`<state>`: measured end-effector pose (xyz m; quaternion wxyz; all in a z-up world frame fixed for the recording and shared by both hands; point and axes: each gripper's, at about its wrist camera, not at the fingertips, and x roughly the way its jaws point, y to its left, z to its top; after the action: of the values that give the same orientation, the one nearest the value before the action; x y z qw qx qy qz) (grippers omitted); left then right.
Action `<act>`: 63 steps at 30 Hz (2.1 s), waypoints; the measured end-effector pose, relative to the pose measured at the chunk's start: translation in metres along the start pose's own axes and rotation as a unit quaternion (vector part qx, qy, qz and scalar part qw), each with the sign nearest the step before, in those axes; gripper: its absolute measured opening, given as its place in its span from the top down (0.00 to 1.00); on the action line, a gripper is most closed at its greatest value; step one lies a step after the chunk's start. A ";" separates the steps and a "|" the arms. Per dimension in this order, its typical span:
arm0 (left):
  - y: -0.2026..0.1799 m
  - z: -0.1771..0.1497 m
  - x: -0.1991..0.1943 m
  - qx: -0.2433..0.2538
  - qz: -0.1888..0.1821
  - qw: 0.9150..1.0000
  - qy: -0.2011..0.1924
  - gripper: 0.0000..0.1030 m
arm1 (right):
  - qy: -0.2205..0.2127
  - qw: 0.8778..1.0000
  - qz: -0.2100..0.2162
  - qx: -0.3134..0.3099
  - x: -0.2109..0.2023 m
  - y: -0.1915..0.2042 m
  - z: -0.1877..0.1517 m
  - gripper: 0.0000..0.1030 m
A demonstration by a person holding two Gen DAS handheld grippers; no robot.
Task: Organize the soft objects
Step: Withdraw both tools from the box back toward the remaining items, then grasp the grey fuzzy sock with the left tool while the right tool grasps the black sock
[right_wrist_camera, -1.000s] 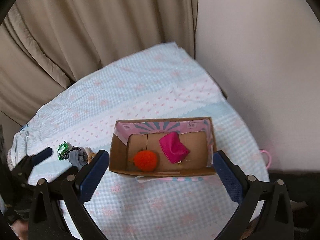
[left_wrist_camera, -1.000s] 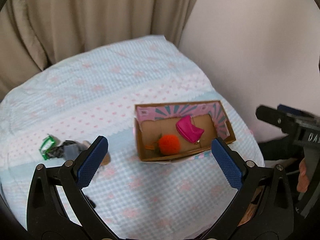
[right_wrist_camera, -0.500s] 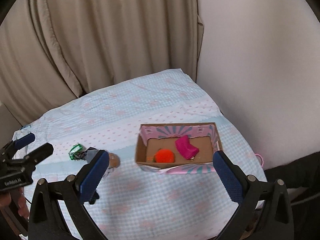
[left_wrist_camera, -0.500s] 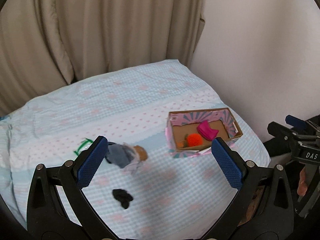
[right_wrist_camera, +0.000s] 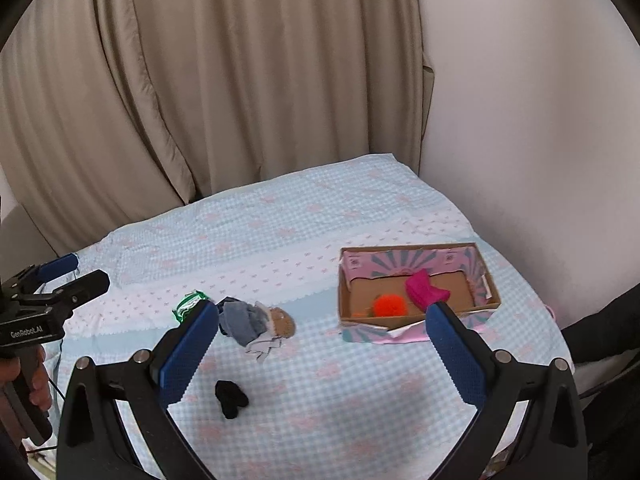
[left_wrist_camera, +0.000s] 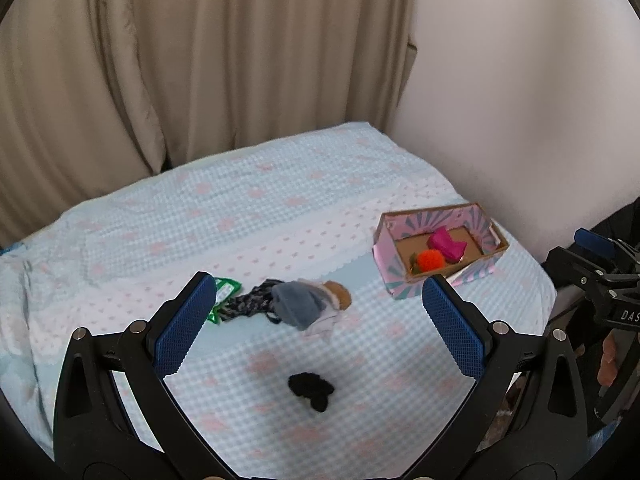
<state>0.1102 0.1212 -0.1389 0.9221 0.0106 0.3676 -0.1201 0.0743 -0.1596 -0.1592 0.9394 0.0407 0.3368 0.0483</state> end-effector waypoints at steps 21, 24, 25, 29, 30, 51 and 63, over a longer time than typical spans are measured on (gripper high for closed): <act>0.038 -0.046 0.187 -0.012 -0.033 0.996 0.084 0.03 | 0.093 0.993 0.063 -0.039 0.149 0.090 -0.109 0.00; 0.033 -0.057 0.221 -0.015 -0.037 0.994 0.097 0.05 | 0.107 0.991 0.066 -0.052 0.181 0.098 -0.134 0.00; 0.031 -0.062 0.235 -0.014 -0.038 0.994 0.103 0.06 | 0.110 0.990 0.069 -0.054 0.189 0.100 -0.140 0.00; 0.027 -0.079 0.278 -0.010 -0.032 0.992 0.122 0.08 | 0.128 0.986 0.086 -0.064 0.220 0.106 -0.168 0.00; 0.027 -0.084 0.288 -0.011 -0.030 0.991 0.127 0.08 | 0.133 0.984 0.093 -0.069 0.228 0.108 -0.176 0.00; 0.048 -0.113 0.366 -0.017 -0.020 0.988 0.155 0.35 | 0.155 0.957 0.155 -0.188 0.285 0.164 -0.235 0.46; 0.057 -0.105 0.350 -0.033 -0.031 0.989 0.144 0.60 | 0.157 0.951 0.159 -0.212 0.275 0.173 -0.232 0.78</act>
<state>0.2974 0.1128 -0.4573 0.8553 -0.0142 0.5004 -0.1332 0.1269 0.0547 -0.4921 0.8415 -0.1147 0.4515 0.2736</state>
